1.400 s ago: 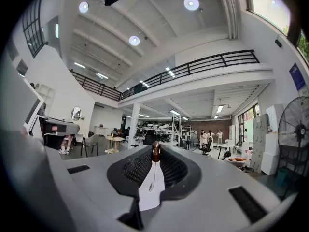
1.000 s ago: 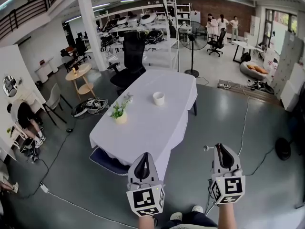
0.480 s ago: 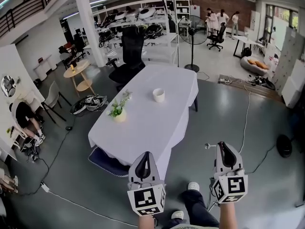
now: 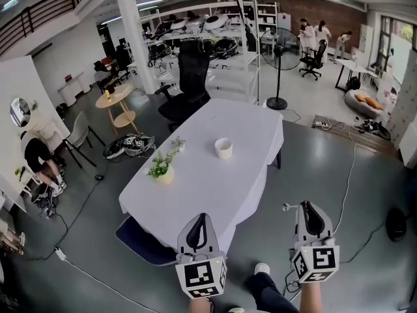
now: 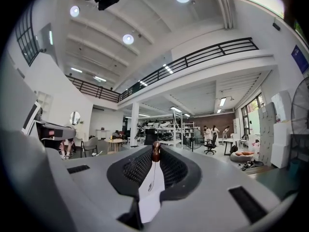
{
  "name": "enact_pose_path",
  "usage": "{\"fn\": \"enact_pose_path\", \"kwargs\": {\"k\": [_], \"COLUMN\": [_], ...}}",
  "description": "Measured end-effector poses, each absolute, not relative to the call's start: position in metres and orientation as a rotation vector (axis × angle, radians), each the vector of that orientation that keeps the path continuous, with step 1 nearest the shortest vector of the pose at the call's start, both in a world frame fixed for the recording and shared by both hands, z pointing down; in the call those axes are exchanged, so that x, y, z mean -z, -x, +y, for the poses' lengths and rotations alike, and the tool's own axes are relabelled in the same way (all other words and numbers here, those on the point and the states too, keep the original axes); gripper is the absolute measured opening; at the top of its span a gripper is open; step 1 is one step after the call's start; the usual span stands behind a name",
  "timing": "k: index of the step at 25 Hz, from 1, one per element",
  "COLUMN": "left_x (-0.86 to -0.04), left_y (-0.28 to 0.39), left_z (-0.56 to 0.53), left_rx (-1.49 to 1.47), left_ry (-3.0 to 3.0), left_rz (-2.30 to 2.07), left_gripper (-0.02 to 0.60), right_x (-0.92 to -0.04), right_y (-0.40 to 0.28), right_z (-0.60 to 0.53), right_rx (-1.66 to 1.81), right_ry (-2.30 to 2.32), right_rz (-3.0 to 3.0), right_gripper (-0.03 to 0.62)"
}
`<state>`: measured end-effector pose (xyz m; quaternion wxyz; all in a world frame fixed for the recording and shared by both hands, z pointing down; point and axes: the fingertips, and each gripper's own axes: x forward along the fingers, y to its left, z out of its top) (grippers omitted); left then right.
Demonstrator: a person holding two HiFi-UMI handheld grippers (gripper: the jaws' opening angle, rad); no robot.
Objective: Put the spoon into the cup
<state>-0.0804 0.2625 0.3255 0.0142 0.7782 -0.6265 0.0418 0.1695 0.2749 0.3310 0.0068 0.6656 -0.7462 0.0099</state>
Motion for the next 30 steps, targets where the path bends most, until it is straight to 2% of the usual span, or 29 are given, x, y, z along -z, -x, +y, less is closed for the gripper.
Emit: {"fn": "enact_pose_path", "kwargs": {"k": [14, 30], "left_x": [-0.314, -0.355], "left_y": [0.012, 0.010], "left_z": [0.063, -0.100], "left_rx": [-0.084, -0.142], "left_ry": [-2.251, -2.141], "left_rz": [-2.141, -2.181], "left_gripper": [0.014, 0.014], "right_x": [-0.314, -0.354], "right_y": [-0.241, -0.235], "right_z": [0.037, -0.138], "right_rx": [-0.017, -0.076], "right_ry": [-1.891, -1.716], "right_rz": [-2.516, -2.605], "right_gripper": [0.058, 0.058]}}
